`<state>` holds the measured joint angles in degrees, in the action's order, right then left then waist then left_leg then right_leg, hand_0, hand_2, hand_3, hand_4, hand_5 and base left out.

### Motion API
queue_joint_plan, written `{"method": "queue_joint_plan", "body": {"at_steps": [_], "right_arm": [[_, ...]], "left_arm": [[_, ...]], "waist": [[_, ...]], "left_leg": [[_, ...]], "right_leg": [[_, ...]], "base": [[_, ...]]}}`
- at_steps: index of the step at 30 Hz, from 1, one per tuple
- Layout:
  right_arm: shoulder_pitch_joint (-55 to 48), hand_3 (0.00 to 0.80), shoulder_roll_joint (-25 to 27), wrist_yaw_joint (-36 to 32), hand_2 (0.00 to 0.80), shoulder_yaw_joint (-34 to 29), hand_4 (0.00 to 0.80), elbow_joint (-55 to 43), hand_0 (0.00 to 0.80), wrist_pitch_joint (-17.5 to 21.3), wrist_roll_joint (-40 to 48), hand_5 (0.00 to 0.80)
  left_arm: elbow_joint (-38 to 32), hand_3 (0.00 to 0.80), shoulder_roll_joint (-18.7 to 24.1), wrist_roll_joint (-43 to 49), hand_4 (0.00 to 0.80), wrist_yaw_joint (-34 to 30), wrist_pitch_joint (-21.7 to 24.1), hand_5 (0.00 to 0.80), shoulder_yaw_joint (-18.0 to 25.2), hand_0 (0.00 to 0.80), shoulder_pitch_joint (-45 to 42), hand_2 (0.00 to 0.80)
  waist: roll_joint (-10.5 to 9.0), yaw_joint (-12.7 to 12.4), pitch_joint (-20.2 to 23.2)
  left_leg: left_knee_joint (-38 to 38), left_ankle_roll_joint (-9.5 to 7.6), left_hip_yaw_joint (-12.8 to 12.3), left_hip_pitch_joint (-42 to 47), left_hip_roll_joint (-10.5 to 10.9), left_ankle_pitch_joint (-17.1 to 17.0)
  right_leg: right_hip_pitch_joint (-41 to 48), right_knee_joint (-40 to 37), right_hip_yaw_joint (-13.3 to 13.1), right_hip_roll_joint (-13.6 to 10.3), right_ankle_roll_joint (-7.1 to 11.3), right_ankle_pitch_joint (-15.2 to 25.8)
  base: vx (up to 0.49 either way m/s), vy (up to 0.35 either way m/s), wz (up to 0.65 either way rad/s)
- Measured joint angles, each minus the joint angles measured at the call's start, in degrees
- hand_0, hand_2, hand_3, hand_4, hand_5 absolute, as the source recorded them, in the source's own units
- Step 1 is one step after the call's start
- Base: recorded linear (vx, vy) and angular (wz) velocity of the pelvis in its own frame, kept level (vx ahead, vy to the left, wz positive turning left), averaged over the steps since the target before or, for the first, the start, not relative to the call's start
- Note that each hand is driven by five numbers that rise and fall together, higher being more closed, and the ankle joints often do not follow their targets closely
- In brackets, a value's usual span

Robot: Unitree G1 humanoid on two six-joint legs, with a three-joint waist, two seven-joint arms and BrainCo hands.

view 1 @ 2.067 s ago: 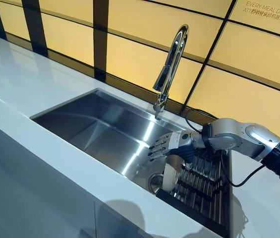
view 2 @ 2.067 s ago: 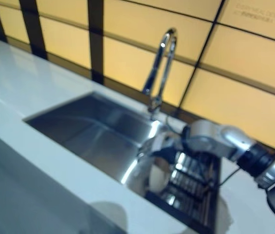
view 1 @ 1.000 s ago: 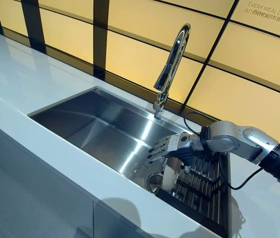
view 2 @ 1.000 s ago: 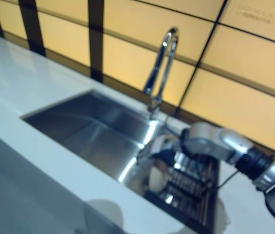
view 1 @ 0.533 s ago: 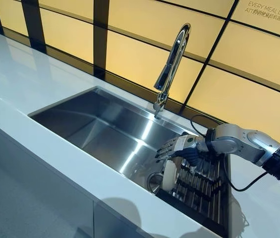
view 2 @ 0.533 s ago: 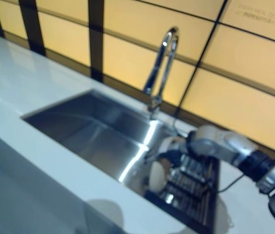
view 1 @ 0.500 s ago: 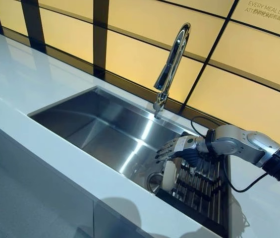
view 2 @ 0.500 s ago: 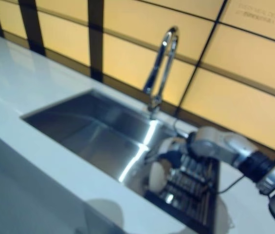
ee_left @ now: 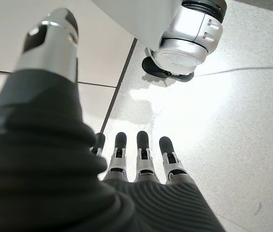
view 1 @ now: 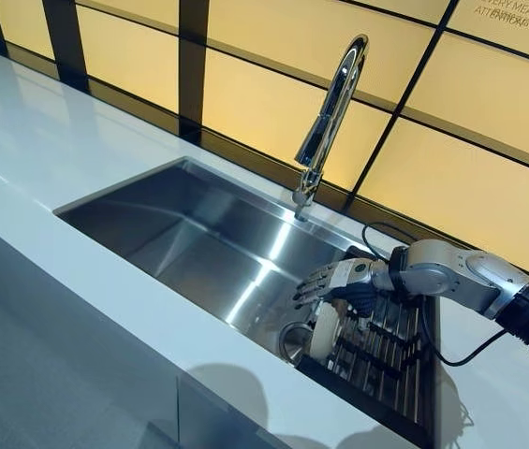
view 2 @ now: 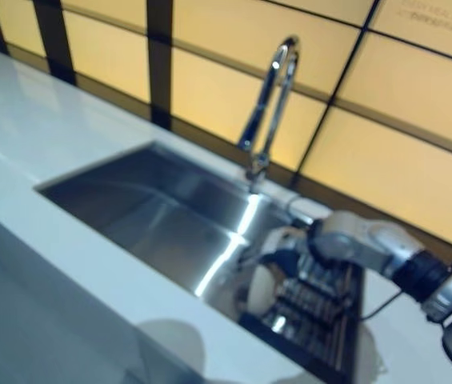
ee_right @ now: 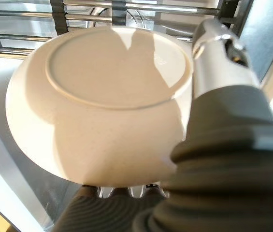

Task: Take plates into dishwasher

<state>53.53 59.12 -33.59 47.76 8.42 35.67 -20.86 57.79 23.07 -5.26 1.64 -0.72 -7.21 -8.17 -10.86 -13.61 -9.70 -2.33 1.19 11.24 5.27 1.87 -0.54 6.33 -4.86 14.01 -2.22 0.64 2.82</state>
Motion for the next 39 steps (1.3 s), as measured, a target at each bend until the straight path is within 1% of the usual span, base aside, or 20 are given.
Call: {"method": "queue_joint_plan", "body": {"at_steps": [2,3,5,7,9,14,17,18,21,23,24,26,39], "right_arm": [[0.00,0.336,0.00,0.04,0.336,-0.02,0.336,-0.01,0.336,0.00,-0.02,0.336],[-0.01,0.405,0.00,0.04,0.405,-0.02,0.405,0.00,0.405,0.00,-0.03,0.405],[-0.07,0.458,0.00,0.05,0.458,-0.10,0.458,-0.02,0.458,0.03,-0.26,0.458],[-0.07,0.486,0.21,0.02,0.486,-0.56,0.486,-0.04,0.486,0.04,-0.57,0.486],[-0.07,0.474,0.30,0.01,0.474,-0.64,0.474,-0.03,0.474,0.04,-0.77,0.474],[-0.87,0.489,0.31,-0.03,0.489,-1.46,0.489,-0.03,0.489,0.05,-0.97,0.489],[-1.12,0.543,0.44,-0.06,0.543,-1.71,0.543,-0.04,0.543,0.15,-0.99,0.543],[-1.21,0.549,0.46,-0.06,0.549,-1.71,0.549,-0.04,0.549,0.17,-0.99,0.549],[-2.34,0.624,0.42,0.07,0.624,-1.76,0.624,-0.16,0.624,0.30,-1.01,0.624],[-2.47,0.744,0.44,0.02,0.744,-1.76,0.744,-0.20,0.744,0.54,-1.19,0.744],[-2.60,0.772,0.44,0.03,0.772,-1.76,0.772,-0.19,0.772,0.54,-1.25,0.772],[-3.13,0.800,0.43,0.35,0.800,-1.88,0.800,-0.17,0.800,0.54,-1.26,0.800],[-3.13,0.800,0.63,0.50,0.800,-3.49,0.800,0.07,0.800,0.55,-2.27,0.800]], "left_arm": [[-0.01,0.000,0.00,0.00,0.000,0.00,0.00,0.000,0.00,0.000,0.01,0.000],[-0.05,0.000,0.00,0.00,0.000,0.00,0.00,0.000,0.00,0.000,0.01,0.000],[-0.06,0.000,0.00,0.00,0.000,-0.01,0.00,0.000,0.00,0.000,0.04,0.000],[-0.05,0.000,0.05,0.00,0.000,-0.01,0.00,0.000,0.00,0.000,0.06,0.000],[-0.06,0.000,0.12,0.00,0.000,-0.01,0.00,0.000,0.00,0.000,0.06,0.000],[-0.07,0.000,0.27,0.02,0.000,-0.03,0.01,0.000,0.00,0.000,0.04,0.000],[-0.07,0.000,0.53,0.02,0.000,-0.03,0.02,0.000,0.00,0.000,0.03,0.000],[-0.07,0.000,0.55,0.02,0.000,-0.03,0.02,0.000,0.00,0.000,0.03,0.000],[-0.17,0.000,0.55,0.02,0.000,-0.03,0.02,0.000,0.00,0.000,0.22,0.000],[-0.17,0.000,0.55,0.02,0.000,-0.02,0.03,0.000,0.00,0.000,0.23,0.000],[-0.17,0.000,0.55,0.02,0.000,-0.02,0.03,0.000,0.00,0.000,0.23,0.000],[-0.28,0.000,0.55,0.03,0.000,-0.03,0.03,0.000,0.00,0.000,0.24,0.000],[-0.51,0.000,0.36,0.03,0.000,-0.03,0.01,0.000,0.00,0.000,0.39,0.000]], "waist": [[0.01,0.01,-0.03],[0.03,0.03,-0.06],[0.05,0.03,-0.10],[0.05,0.08,-0.18],[-0.09,0.09,-0.32],[-0.44,0.12,-0.40],[-0.44,0.13,-0.40],[-0.44,0.13,-0.40],[-0.40,0.13,-0.43],[-0.35,0.15,-0.47],[-0.35,0.14,-0.47],[-0.27,0.14,-0.53],[0.05,0.32,-0.75]], "left_leg": [[-0.02,0.00,0.01,0.00,-0.01,0.00],[-0.02,0.01,0.01,0.00,-0.01,0.00],[-0.03,0.01,0.01,0.00,-0.01,0.01],[-0.01,0.02,0.00,0.00,-0.03,0.02],[0.03,0.03,0.00,0.00,-0.06,0.02],[0.05,0.05,-0.05,-0.01,-0.08,0.03],[0.05,0.05,-0.05,-0.01,-0.11,0.04],[0.05,0.05,-0.05,-0.01,-0.11,0.04],[0.03,0.05,-0.06,-0.04,-0.10,0.04],[-0.01,0.05,-0.06,-0.05,-0.11,0.04],[-0.03,0.05,-0.06,-0.06,-0.11,0.03],[-0.09,0.05,-0.06,-0.07,-0.10,0.03],[-0.37,0.03,-0.27,0.08,-0.10,0.03]], "right_leg": [[0.00,-0.04,0.02,0.01,0.01,-0.01],[0.00,-0.14,0.03,0.01,0.01,-0.02],[0.00,-0.14,0.03,0.01,0.01,-0.02],[0.01,-0.14,0.03,0.02,0.01,-0.02],[0.02,-0.14,0.03,0.05,0.00,-0.02],[0.02,-0.13,0.02,0.05,0.00,-0.02],[0.02,-0.13,0.02,0.07,0.00,-0.02],[0.02,-0.13,0.02,0.07,0.00,-0.02],[-0.02,-0.12,0.02,0.06,0.00,-0.02],[-0.06,-0.11,0.02,0.07,-0.01,-0.03],[-0.07,-0.12,0.02,0.07,-0.01,-0.04],[-0.11,-0.12,0.02,0.06,-0.02,-0.05],[-0.23,0.01,-0.24,0.02,-0.03,-0.09]], "base": [[0.000,0.000,0.00],[0.000,0.000,0.00],[0.000,0.000,0.00],[0.000,0.000,0.00],[0.000,0.000,0.00],[0.000,0.000,0.00],[0.000,0.000,0.00],[0.000,0.000,0.00],[0.000,0.000,0.00],[0.000,0.000,0.00],[0.000,0.000,0.00],[0.000,0.000,0.00],[-0.003,0.024,-0.01]]}}
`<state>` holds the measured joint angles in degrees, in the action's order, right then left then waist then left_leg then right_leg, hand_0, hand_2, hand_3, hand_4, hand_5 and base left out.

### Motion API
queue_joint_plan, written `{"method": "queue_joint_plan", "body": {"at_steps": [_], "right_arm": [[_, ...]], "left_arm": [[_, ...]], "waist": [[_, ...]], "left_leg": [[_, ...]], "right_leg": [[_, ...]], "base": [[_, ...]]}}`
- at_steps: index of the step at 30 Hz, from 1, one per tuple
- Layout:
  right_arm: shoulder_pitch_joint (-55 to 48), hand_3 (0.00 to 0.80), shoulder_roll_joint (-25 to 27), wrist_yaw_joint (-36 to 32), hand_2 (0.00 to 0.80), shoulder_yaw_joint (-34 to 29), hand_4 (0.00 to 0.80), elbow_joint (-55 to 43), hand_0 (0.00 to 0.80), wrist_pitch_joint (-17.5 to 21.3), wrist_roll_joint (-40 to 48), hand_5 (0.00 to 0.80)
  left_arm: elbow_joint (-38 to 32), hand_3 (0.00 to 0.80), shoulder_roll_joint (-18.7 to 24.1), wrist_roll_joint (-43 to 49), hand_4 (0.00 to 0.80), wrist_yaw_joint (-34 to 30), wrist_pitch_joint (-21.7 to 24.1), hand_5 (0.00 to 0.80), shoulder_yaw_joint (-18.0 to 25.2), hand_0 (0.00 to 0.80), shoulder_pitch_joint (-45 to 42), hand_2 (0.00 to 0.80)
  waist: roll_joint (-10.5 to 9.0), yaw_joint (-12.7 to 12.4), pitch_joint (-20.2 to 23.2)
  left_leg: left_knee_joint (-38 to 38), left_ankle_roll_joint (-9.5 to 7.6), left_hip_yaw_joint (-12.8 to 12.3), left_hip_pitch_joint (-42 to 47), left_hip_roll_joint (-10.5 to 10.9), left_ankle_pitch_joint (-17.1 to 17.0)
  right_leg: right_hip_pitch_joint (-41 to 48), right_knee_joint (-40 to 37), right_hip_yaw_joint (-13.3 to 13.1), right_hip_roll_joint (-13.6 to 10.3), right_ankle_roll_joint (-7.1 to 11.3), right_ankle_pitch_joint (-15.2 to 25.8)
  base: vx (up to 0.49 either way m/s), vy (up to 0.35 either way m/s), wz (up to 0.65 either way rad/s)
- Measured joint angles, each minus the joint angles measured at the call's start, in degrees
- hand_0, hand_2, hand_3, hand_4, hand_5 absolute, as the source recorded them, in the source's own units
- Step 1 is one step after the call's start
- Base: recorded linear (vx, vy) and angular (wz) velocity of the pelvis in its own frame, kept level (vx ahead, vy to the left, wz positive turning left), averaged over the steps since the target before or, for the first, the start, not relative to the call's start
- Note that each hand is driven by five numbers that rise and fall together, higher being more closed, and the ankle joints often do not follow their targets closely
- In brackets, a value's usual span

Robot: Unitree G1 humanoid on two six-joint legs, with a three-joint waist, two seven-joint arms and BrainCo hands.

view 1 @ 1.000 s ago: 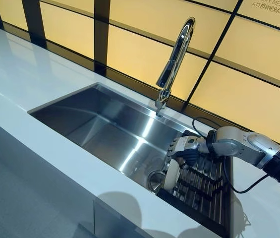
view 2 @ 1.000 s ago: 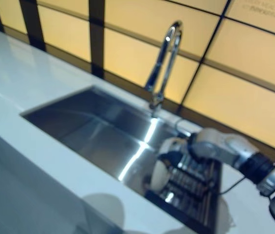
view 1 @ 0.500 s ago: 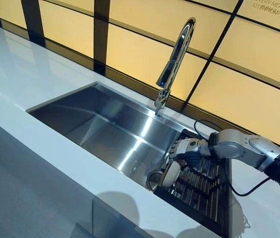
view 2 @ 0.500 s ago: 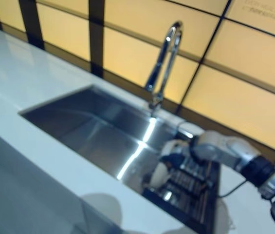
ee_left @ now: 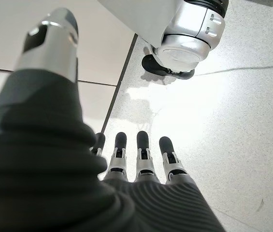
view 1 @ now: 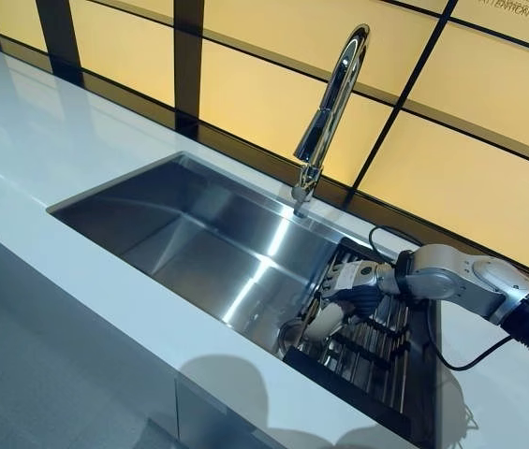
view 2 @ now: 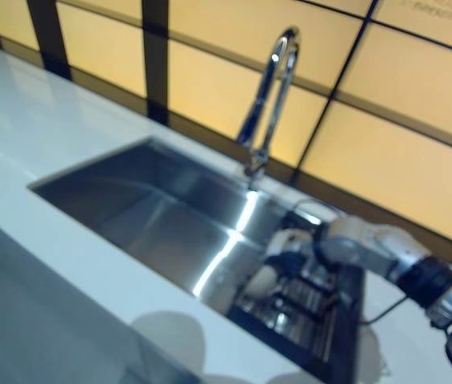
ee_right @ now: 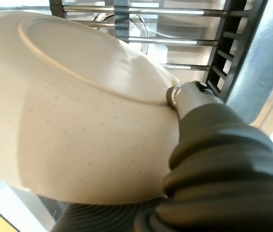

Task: Take plates into dishwasher

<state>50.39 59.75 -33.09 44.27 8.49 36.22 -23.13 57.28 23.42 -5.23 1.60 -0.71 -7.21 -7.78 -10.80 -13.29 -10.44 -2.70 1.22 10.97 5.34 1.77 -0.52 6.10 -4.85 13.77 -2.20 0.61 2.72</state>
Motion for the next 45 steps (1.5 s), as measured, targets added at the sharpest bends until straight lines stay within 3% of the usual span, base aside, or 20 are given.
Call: {"method": "queue_joint_plan", "body": {"at_steps": [10,19,28,32,40,45], "right_arm": [[0.00,0.800,2.09,2.79,0.800,-3.88,0.800,0.78,0.800,0.06,-3.52,0.800],[-0.01,0.800,4.21,6.50,0.800,-5.99,0.800,0.93,0.800,0.14,-8.35,0.800],[-0.21,0.800,9.74,17.82,0.800,-9.28,0.800,3.50,0.800,0.07,-13.71,0.800],[-0.31,0.800,12.88,23.87,0.800,-10.82,0.800,5.37,0.800,-1.64,-14.31,0.800],[-12.30,0.800,14.59,32.84,0.800,-30.29,0.800,8.44,0.800,-9.09,0.54,0.800],[-16.39,0.800,15.72,34.74,0.800,-35.26,0.800,13.80,0.800,-12.66,7.26,0.800]], "left_arm": [[-0.58,0.000,-0.86,0.00,0.000,0.01,-0.02,0.000,0.00,0.000,0.11,0.000],[-0.92,0.000,-1.51,0.00,0.000,0.03,-0.09,0.000,-0.01,0.000,0.17,0.000],[-0.94,0.000,-2.43,-0.02,0.000,0.05,-0.13,0.000,-0.04,0.000,1.14,0.000],[-0.85,0.000,-2.37,-0.02,0.000,0.06,-0.13,0.000,-0.04,0.000,1.94,0.000],[-0.61,0.000,-2.42,-0.04,0.000,0.01,-0.06,0.000,-0.73,0.000,1.92,0.000],[0.12,0.000,-2.35,-0.02,0.000,-0.47,-0.02,0.000,-1.86,0.000,2.02,0.000]], "waist": [[0.46,0.75,0.16],[2.64,3.22,1.88],[3.13,6.83,2.87],[3.16,8.35,2.91],[3.92,10.80,2.91],[4.93,11.95,2.88]], "left_leg": [[-0.09,-0.31,-1.63,0.60,-0.01,-0.21],[-1.04,-0.56,-4.11,1.86,-0.08,-0.36],[-2.06,-1.15,-7.77,2.10,-0.07,-0.70],[-2.06,-1.39,-8.65,2.10,0.05,-0.72],[-2.04,-2.00,-10.47,2.15,0.43,-0.46],[-2.10,-2.57,-11.26,2.49,0.91,-0.29]], "right_leg": [[-0.20,0.01,-1.00,-0.06,-0.02,0.03],[-0.40,0.05,-3.23,-0.03,0.27,0.36],[-2.15,0.08,-6.82,-0.03,0.88,1.59],[-2.50,0.11,-7.78,-0.08,1.04,1.97],[-3.53,0.63,-10.01,-0.23,1.48,2.32],[-3.62,0.60,-10.88,-0.63,1.96,2.65]], "base": [[-0.009,0.058,-0.05],[-0.038,0.071,-0.13],[-0.060,0.064,-0.22],[-0.060,0.070,-0.13],[-0.035,0.095,-0.13],[-0.011,0.081,-0.08]]}}
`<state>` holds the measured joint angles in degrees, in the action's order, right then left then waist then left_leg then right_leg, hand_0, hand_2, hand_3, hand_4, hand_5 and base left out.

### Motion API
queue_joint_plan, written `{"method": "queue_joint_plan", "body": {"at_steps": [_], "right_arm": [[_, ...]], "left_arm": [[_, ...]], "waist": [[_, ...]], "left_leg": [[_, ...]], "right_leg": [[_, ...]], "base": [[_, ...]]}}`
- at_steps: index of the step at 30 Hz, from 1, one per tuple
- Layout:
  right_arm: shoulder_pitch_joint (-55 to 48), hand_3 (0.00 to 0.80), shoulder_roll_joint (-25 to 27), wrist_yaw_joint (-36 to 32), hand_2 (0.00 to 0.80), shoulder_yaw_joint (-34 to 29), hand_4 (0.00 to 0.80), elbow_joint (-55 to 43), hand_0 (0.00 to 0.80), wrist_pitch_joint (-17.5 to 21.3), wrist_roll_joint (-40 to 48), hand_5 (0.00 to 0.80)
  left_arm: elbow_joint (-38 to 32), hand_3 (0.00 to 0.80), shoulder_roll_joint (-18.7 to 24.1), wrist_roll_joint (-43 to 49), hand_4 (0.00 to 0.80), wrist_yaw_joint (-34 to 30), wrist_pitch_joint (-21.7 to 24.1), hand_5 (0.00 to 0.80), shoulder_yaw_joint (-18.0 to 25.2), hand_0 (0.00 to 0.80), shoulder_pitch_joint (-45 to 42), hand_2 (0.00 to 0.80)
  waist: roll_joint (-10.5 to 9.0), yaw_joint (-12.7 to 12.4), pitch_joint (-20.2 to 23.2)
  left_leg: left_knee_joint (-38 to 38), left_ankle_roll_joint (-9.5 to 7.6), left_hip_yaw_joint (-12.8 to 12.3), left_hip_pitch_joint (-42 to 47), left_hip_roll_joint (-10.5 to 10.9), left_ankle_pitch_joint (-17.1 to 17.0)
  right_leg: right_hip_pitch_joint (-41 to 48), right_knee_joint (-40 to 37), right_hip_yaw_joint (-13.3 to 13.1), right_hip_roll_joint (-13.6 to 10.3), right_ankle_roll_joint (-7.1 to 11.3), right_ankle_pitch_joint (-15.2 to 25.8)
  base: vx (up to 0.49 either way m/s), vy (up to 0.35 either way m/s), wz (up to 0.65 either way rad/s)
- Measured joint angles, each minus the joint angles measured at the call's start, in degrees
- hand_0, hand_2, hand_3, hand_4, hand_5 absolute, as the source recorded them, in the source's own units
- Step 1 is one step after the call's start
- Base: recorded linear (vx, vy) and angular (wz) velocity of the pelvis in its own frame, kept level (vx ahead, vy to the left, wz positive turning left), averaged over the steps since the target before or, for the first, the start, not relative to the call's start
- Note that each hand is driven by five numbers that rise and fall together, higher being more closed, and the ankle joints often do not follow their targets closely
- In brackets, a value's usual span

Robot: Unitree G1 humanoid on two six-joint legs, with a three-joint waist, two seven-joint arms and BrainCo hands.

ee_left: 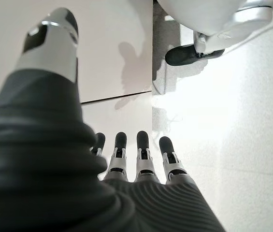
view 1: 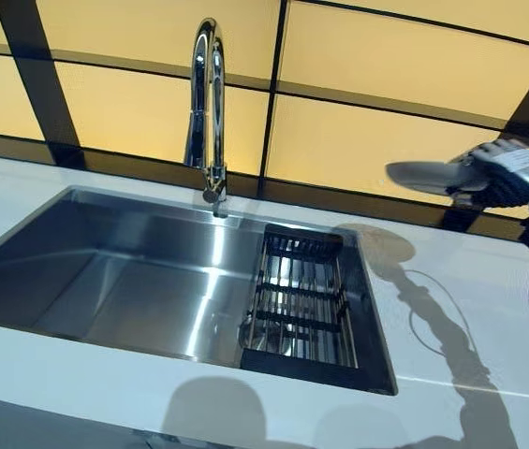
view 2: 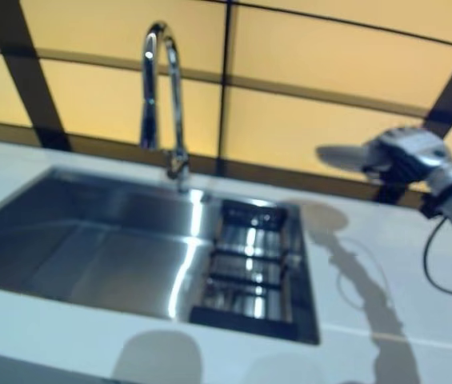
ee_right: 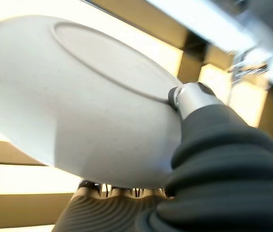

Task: Take plates into dishwasher

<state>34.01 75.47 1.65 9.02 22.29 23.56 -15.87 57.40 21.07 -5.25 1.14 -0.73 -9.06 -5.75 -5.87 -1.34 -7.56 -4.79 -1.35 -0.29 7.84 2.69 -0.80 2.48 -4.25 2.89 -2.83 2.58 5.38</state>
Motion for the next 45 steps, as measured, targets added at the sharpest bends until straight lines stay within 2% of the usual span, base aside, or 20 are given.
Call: {"method": "queue_joint_plan", "body": {"at_steps": [9,11,12,16,18,19,20,21,22,24,27,31,35,36,37,38,39,42,44,45], "right_arm": [[-6.01,0.800,0.36,1.36,0.800,-8.39,0.800,0.74,0.800,-5.59,10.60,0.800],[-7.37,0.800,0.48,1.36,0.800,-11.14,0.800,0.64,0.800,-7.35,13.74,0.800],[-8.05,0.800,0.51,1.36,0.800,-12.40,0.800,0.50,0.800,-8.05,15.78,0.800],[-9.63,0.800,3.02,1.35,0.800,-15.95,0.800,1.17,0.800,-10.32,19.92,0.800],[-9.68,0.800,4.64,1.33,0.800,-17.29,0.800,1.82,0.800,-11.80,21.69,0.800],[-9.80,0.800,4.74,1.31,0.800,-17.64,0.800,1.79,0.800,-12.39,23.41,0.800],[-9.83,0.800,4.64,1.22,0.800,-17.68,0.800,1.70,0.800,-12.67,24.03,0.800],[-9.85,0.800,4.52,1.09,0.800,-17.64,0.800,1.41,0.800,-12.68,24.84,0.800],[-9.61,0.800,2.74,0.98,0.800,-18.67,0.800,1.98,0.800,-12.62,25.22,0.800],[-10.82,0.800,2.17,0.14,0.800,-18.60,0.800,2.13,0.800,-14.08,25.46,0.800],[-10.86,0.800,3.61,0.15,0.800,-18.74,0.800,2.10,0.800,-14.29,25.56,0.800],[-11.91,0.800,3.74,-0.20,0.800,-18.79,0.800,0.68,0.800,-14.34,26.40,0.800],[-13.06,0.800,2.52,-0.85,0.800,-18.74,0.800,-2.83,0.800,-14.15,27.91,0.800],[-13.38,0.800,1.69,-0.89,0.800,-18.75,0.800,-3.61,0.800,-14.09,27.91,0.800],[-13.47,0.800,0.04,-0.99,0.800,-18.74,0.800,-4.66,0.800,-13.74,27.95,0.800],[-14.03,0.800,-1.36,-0.95,0.800,-19.15,0.800,-5.52,0.800,-13.32,28.06,0.800],[-14.36,0.800,-1.43,-0.97,0.800,-19.20,0.800,-5.54,0.800,-13.32,28.02,0.800],[-17.86,0.800,-3.68,-1.05,0.800,-19.81,0.800,-8.15,0.800,-13.42,27.60,0.800],[-18.17,0.800,-4.80,-1.06,0.800,-20.09,0.800,-10.07,0.800,-13.44,26.35,0.800],[-18.17,0.800,-5.39,-1.06,0.800,-20.14,0.800,-10.35,0.800,-13.49,25.94,0.800]], "left_arm": [[3.24,0.000,0.23,0.04,0.000,-0.77,0.34,0.000,-0.95,0.000,-0.92,0.000],[3.22,0.000,0.33,0.05,0.000,-0.82,0.76,0.000,-0.94,0.000,-0.75,0.000],[3.06,0.000,0.40,0.04,0.000,-0.86,1.05,0.000,-0.96,0.000,-0.61,0.000],[3.66,0.000,-0.32,0.02,0.000,-0.96,1.09,0.000,-1.04,0.000,0.07,0.000],[3.29,0.000,-0.44,0.01,0.000,-1.12,1.23,0.000,-1.51,0.000,0.53,0.000],[2.76,0.000,0.18,-0.01,0.000,-1.16,1.23,0.000,-2.32,0.000,1.04,0.000],[2.63,0.000,0.45,-0.01,0.000,-1.21,1.24,0.000,-2.72,0.000,1.20,0.000],[2.26,0.000,0.70,-0.03,0.000,-1.23,1.20,0.000,-3.40,0.000,1.22,0.000],[2.07,0.000,0.96,-0.08,0.000,-1.28,1.14,0.000,-2.98,0.000,1.01,0.000],[3.04,0.000,1.20,-0.08,0.000,-1.13,0.31,0.000,-3.22,0.000,2.35,0.000],[3.21,0.000,0.66,-0.07,0.000,-1.16,0.12,0.000,-3.38,0.000,1.89,0.000],[2.73,0.000,1.34,-0.05,0.000,-1.03,0.12,0.000,-3.19,0.000,2.13,0.000],[2.90,0.000,4.06,0.00,0.000,-0.04,-0.05,0.000,-2.86,0.000,0.33,0.000],[2.91,0.000,4.48,0.00,0.000,0.10,-0.05,0.000,-2.70,0.000,-0.14,0.000],[2.94,0.000,6.20,0.03,0.000,0.15,-0.08,0.000,-2.03,0.000,-0.67,0.000],[3.62,0.000,6.07,0.05,0.000,0.46,-0.33,0.000,-1.22,0.000,-0.57,0.000],[3.64,0.000,5.56,0.06,0.000,0.50,-0.31,0.000,-1.15,0.000,-0.62,0.000],[3.59,0.000,2.92,0.15,0.000,0.43,0.10,0.000,-0.92,0.000,-1.40,0.000],[3.73,0.000,2.06,0.28,0.000,0.17,0.46,0.000,-0.89,0.000,-1.28,0.000],[3.65,0.000,1.60,0.61,0.000,0.07,0.60,0.000,-0.99,0.000,-1.20,0.000]], "waist": [[0.10,0.95,-0.38],[-0.10,0.96,-1.00],[-0.03,1.20,-1.27],[1.65,2.37,-2.03],[1.72,2.09,-1.87],[0.12,2.28,-1.51],[-0.11,1.03,-1.37],[-0.17,-0.84,-1.07],[1.90,-2.62,-0.65],[1.78,-0.59,-0.94],[2.72,0.89,-0.36],[1.54,0.50,0.56],[-2.12,0.17,2.94],[-2.94,0.02,3.49],[-7.30,-1.51,4.17],[-7.21,-2.43,4.09],[-6.13,-2.70,4.26],[-3.86,-2.08,3.78],[-4.73,-0.74,3.97],[-4.25,-0.16,3.81]], "left_leg": [[-0.08,-0.29,-5.62,0.37,-0.45,0.68],[-0.03,-0.19,-7.95,0.52,-1.24,0.80],[0.02,-0.13,-10.80,0.35,-2.25,0.83],[0.30,0.68,-14.09,-0.41,-5.71,0.81],[1.67,1.63,-15.42,-1.16,-6.04,1.04],[3.69,2.33,-15.95,-2.59,-4.61,1.85],[4.52,2.02,-14.56,-3.03,-4.13,2.13],[2.42,0.48,-11.18,-3.46,-1.89,1.69],[-0.04,-0.88,-10.89,-4.41,-4.39,-0.11],[0.86,-0.70,-17.34,-4.48,-6.18,-0.25],[1.57,-2.07,-25.37,-4.61,-6.41,0.67],[1.63,-2.32,-33.17,-4.81,-6.47,0.85],[3.60,-2.04,-39.53,-6.27,-6.97,0.80],[4.51,-1.87,-39.76,-6.59,-6.97,0.88],[8.71,-0.40,-34.46,-7.66,-5.51,1.98],[11.00,0.98,-22.25,-8.45,-6.45,3.01],[10.32,2.56,-19.14,-8.29,-7.61,3.40],[9.02,3.92,-24.83,-6.38,-10.66,2.63],[8.69,4.19,-25.46,-6.46,-9.36,1.95],[8.41,4.37,-24.61,-6.35,-9.55,1.54]], "right_leg": [[-2.31,0.11,0.27,-0.40,2.58,1.05],[-3.12,0.06,4.84,-1.42,4.63,0.41],[-3.43,0.62,7.30,-1.52,5.54,-0.39],[-5.85,13.52,9.55,-0.02,5.12,-5.40],[-6.73,15.96,10.41,0.07,4.21,-8.50],[-6.12,11.52,9.53,0.50,4.44,-8.04],[-5.59,9.16,7.73,1.23,2.72,-6.37],[-4.65,4.07,3.17,3.00,4.43,-2.44],[-4.94,2.06,3.56,4.38,9.80,-1.10],[-6.54,15.06,9.13,3.86,5.09,-6.19],[-6.31,27.45,11.99,1.75,8.35,-11.32],[-3.44,27.73,12.75,-0.53,9.40,-13.11],[-0.65,17.44,13.34,-1.83,7.14,-14.17],[-0.51,15.33,13.21,-1.96,6.01,-13.53],[-1.33,9.14,11.12,-4.61,0.74,-9.65],[-1.97,6.08,9.00,-3.85,0.23,-8.62],[-1.57,4.38,8.85,-2.93,0.33,-7.76],[-0.50,6.95,10.57,-2.80,0.41,-7.99],[1.23,4.17,9.73,-4.18,2.06,-6.73],[1.55,2.97,9.33,-3.67,1.60,-5.57]], "base": [[0.007,0.032,-0.31],[-0.104,-0.050,-0.58],[-0.129,-0.070,-0.51],[-0.102,-0.122,-0.13],[-0.145,-0.159,0.07],[-0.148,-0.156,-0.10],[-0.139,-0.152,-0.61],[-0.115,-0.134,-1.17],[-0.143,-0.164,-1.14],[-0.156,-0.184,-0.26],[-0.144,-0.199,0.19],[-0.147,-0.253,-0.13],[-0.166,-0.339,-0.45],[-0.119,-0.231,-1.05],[-0.128,-0.246,-1.38],[-0.132,-0.238,-1.49],[-0.128,-0.194,-1.34],[-0.155,-0.166,-1.16],[-0.116,-0.092,-0.68],[-0.137,-0.123,-0.55]]}}
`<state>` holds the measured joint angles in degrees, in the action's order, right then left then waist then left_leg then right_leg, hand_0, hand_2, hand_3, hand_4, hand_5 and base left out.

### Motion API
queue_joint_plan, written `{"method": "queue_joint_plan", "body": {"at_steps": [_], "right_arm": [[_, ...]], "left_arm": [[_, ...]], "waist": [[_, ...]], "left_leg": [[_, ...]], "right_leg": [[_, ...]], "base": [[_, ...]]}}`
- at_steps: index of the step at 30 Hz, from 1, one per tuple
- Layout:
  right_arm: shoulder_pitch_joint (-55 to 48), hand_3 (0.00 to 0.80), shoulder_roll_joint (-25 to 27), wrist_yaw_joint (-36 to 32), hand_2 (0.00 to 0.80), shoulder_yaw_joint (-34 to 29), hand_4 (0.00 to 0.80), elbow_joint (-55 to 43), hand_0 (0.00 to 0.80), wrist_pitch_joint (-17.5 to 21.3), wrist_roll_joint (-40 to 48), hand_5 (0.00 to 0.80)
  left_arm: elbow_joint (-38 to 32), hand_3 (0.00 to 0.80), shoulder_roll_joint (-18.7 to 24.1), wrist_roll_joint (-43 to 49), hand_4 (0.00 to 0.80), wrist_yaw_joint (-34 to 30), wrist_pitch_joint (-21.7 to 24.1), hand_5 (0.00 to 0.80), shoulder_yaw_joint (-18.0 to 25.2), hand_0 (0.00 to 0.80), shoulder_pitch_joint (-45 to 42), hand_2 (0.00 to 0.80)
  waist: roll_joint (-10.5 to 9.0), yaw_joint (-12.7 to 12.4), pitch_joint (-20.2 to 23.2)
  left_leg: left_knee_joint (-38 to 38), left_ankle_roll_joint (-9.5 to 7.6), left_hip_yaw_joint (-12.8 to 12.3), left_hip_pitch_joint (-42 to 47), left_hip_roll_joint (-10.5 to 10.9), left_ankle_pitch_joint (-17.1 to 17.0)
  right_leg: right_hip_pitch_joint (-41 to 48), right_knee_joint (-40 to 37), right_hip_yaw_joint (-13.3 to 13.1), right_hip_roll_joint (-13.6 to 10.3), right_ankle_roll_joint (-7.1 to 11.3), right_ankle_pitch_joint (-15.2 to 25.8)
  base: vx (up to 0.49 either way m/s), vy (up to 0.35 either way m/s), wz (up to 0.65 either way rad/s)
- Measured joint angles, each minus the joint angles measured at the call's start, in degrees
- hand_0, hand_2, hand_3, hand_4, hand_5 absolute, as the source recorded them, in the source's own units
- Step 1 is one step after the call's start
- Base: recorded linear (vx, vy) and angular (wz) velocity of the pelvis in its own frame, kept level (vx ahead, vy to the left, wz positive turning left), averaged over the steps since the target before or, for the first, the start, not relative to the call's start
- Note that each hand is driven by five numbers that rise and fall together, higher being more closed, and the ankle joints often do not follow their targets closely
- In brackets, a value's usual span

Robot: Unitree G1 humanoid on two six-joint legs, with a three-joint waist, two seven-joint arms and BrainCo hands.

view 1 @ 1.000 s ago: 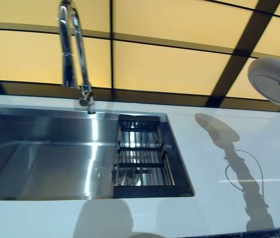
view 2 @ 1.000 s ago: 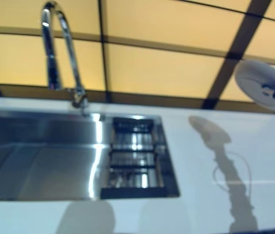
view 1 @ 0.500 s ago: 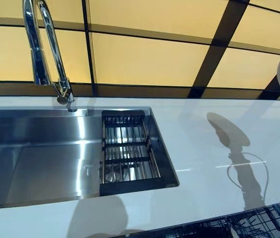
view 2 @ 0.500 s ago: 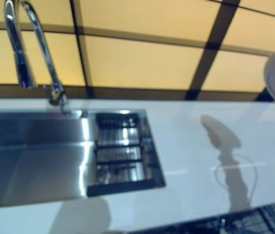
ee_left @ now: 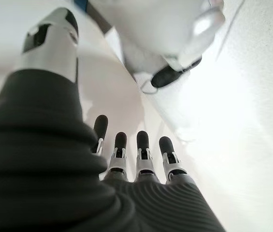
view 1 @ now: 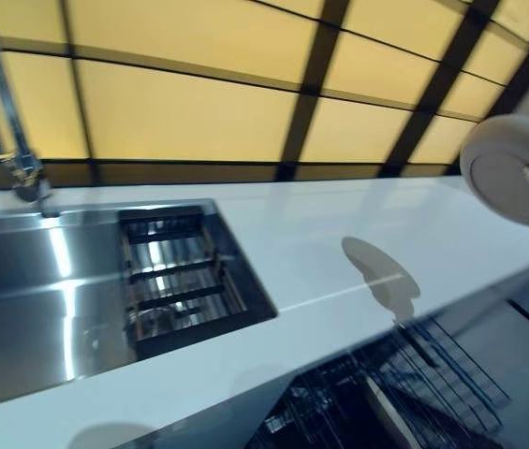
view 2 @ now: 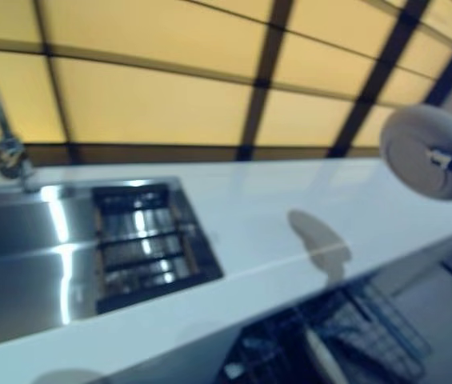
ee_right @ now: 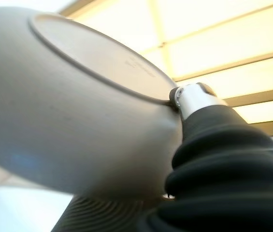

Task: Take plates into dishwasher

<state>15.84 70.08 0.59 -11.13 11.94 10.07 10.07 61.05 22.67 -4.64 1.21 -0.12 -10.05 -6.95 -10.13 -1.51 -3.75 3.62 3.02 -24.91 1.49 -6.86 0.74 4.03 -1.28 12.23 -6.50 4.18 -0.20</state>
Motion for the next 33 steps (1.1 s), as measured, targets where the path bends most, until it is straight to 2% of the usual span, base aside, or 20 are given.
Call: {"method": "queue_joint_plan", "body": {"at_steps": [1,3,8,12,15,23,33], "right_arm": [[-0.20,0.800,-1.02,-0.01,0.800,0.01,0.800,-0.09,0.800,-0.27,-0.52,0.800],[-0.58,0.800,-2.35,-0.22,0.800,0.03,0.800,-0.45,0.800,-0.80,-1.24,0.800],[-3.71,0.800,-3.60,-1.23,0.800,-0.02,0.800,-1.74,0.800,-1.45,-2.18,0.800],[-5.99,0.800,-4.34,-2.16,0.800,-0.07,0.800,-2.74,0.800,-1.52,-2.60,0.800],[-7.22,0.800,-6.95,-2.38,0.800,-0.12,0.800,-3.31,0.800,-1.53,-2.62,0.800],[-10.91,0.800,-13.88,-2.51,0.800,-0.15,0.800,-5.16,0.800,-2.57,-2.64,0.800],[-11.46,0.800,-18.19,-1.84,0.800,2.01,0.800,-5.33,0.800,-3.77,-2.69,0.800]], "left_arm": [[0.01,0.000,-1.19,0.80,0.000,-0.01,0.74,0.000,-0.02,0.000,0.37,0.000],[-0.02,0.000,-2.85,1.62,0.000,-0.01,1.18,0.000,-0.07,0.000,1.13,0.000],[0.49,0.000,-5.16,1.61,0.000,-0.01,1.97,0.000,-0.11,0.000,1.50,0.000],[0.76,0.000,-6.04,1.60,0.000,0.00,2.76,0.000,-0.76,0.000,2.31,0.000],[1.19,0.000,-6.09,1.59,0.000,-0.01,3.09,0.000,-1.21,0.000,3.59,0.000],[1.42,0.000,-6.43,1.49,0.000,-0.17,3.45,0.000,-2.51,0.000,4.97,0.000],[1.50,0.000,-6.99,1.09,0.000,-0.18,3.92,0.000,-4.78,0.000,6.11,0.000]], "waist": [[1.48,1.41,-0.47],[3.91,3.96,-0.97],[7.18,6.98,-1.02],[8.24,8.11,-1.79],[8.36,8.57,-3.20],[9.73,8.71,-5.83],[12.15,10.27,-8.76]], "left_leg": [[-0.47,0.51,1.85,0.02,-0.41,-0.57],[-1.51,0.88,2.20,-0.05,-0.93,-1.31],[-2.20,1.50,2.23,-0.07,-1.74,-1.79],[-2.38,1.87,2.04,-0.04,-2.06,-2.33],[-2.80,2.13,2.33,0.00,-2.06,-2.67],[-4.40,1.98,2.35,-0.06,-1.39,-3.09],[-6.12,1.79,2.21,-0.92,-0.74,-3.61]], "right_leg": [[0.50,-2.01,-1.00,0.90,-0.23,1.23],[0.24,-3.80,-2.12,1.83,-1.00,2.66],[-1.11,-3.76,-2.50,2.78,-1.70,3.15],[-1.50,-3.75,-3.20,3.36,-1.88,3.63],[-1.67,-3.71,-3.36,3.51,-1.91,3.62],[-2.38,-3.75,-3.46,3.18,-1.87,3.60],[-4.24,-3.68,-3.81,2.81,-1.62,3.55]], "base": [[-0.128,-0.117,-0.38],[-0.133,-0.116,-0.32],[-0.089,-0.053,-0.21],[-0.068,-0.015,-0.11],[-0.061,0.025,-0.04],[-0.048,0.048,0.00],[-0.053,0.044,-0.02]]}}
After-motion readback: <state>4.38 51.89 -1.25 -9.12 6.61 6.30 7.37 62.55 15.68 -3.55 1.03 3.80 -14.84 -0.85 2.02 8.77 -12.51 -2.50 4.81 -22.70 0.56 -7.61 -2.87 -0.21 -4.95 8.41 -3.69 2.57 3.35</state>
